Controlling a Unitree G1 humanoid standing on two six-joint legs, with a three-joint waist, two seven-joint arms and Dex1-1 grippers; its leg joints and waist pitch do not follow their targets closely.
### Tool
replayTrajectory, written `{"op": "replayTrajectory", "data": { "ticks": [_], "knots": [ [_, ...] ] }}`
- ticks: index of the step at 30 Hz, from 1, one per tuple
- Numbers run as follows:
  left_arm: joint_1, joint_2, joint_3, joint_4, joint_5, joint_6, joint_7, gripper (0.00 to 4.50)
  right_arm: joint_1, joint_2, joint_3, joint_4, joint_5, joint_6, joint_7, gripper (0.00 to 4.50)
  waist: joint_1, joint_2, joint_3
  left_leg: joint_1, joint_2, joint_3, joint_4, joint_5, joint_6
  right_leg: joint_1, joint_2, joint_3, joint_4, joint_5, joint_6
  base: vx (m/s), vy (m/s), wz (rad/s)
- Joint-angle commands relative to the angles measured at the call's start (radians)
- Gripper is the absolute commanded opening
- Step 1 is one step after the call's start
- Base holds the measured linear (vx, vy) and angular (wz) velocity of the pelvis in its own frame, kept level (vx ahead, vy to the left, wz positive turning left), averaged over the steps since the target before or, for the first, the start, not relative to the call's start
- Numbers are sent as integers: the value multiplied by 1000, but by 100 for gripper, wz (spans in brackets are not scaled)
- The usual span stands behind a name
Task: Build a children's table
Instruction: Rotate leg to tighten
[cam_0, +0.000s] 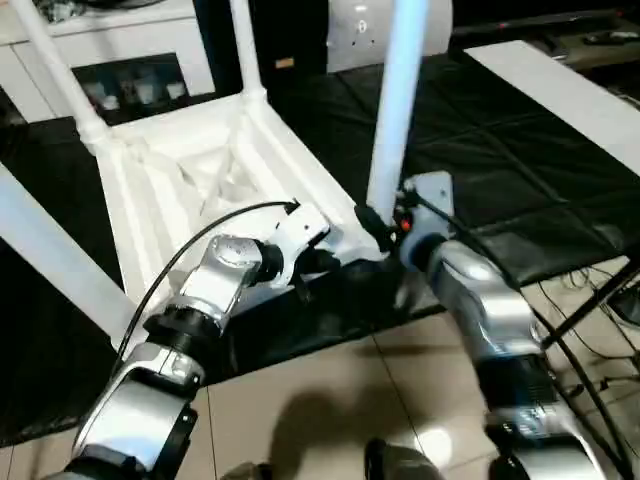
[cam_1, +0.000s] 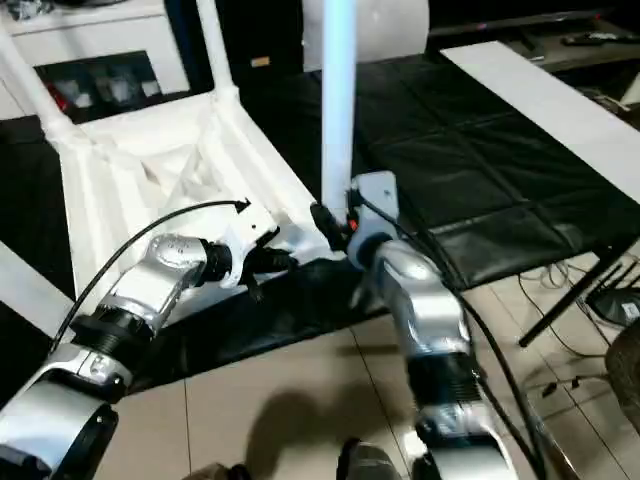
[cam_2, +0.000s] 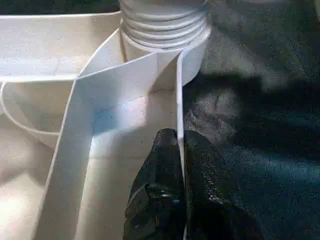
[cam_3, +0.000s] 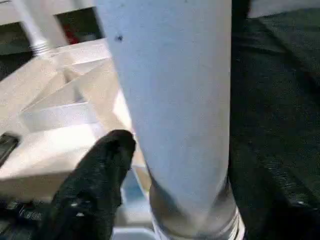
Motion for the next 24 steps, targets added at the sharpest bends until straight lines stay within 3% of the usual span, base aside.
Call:
{"op": "replayTrajectory", "data": {
  "ticks": [1,3,7,8,9,11,14,15,18,24],
  "knots": [
    [3,6,-12,-29,3,-36,-17,0,28,-10,41,-24,25,6,88,349,3,-3,-71,8,44,-25,-81,-412,64,43,-63,44,-64,-453,-134,0,0,0],
    [18,36,-23,-24,11,-67,-54,0,57,-82,49,-50,33,-35,175,363,10,-9,-75,0,44,-18,-77,-340,90,47,-62,54,-50,-359,-180,0,0,0],
    [51,93,-54,-31,-7,-184,-202,0,84,-197,56,-77,46,-98,337,381,34,-13,-81,-6,39,-10,-66,-239,138,50,-63,67,-38,-333,-195,0,0,0],
    [59,109,-63,-38,-20,-208,-253,0,85,-229,60,-76,50,-122,391,381,39,-19,-85,-11,37,-9,-63,-212,149,51,-60,68,-34,-319,-198,11,-52,1],
    [62,119,-69,-40,-24,-212,-277,0,84,-248,63,-73,53,-136,426,381,47,-17,-83,-11,40,-7,-61,-192,158,45,-58,69,-31,-313,-201,11,-52,1],
    [66,141,-83,-41,-35,-241,-343,0,75,-281,70,-60,62,-158,499,381,58,-13,-83,-9,42,-6,-60,-174,159,43,-57,69,-29,-314,-209,3,-25,1],
    [66,158,-93,-39,-48,-268,-409,0,60,-313,83,-36,77,-181,585,381,78,-16,-85,-4,49,-5,-62,-164,155,42,-54,70,-24,-300,-216,0,0,0],
    [65,168,-99,-34,-51,-279,-442,0,52,-331,95,-24,90,-189,641,381,85,-12,-86,0,52,-4,-63,-161,155,40,-53,70,-21,-282,-226,0,0,0],
    [56,181,-109,-17,-52,-305,-490,0,32,-355,114,7,109,-198,732,381,100,-14,-90,0,57,-5,-64,-144,165,40,-52,71,-10,-221,-247,0,0,0],
    [35,195,-121,5,-50,-328,-540,0,-16,-381,157,66,121,-182,886,328,116,-17,-90,3,58,-1,-65,-151,157,38,-54,76,-6,-221,-260,0,0,0]
  ]
}}
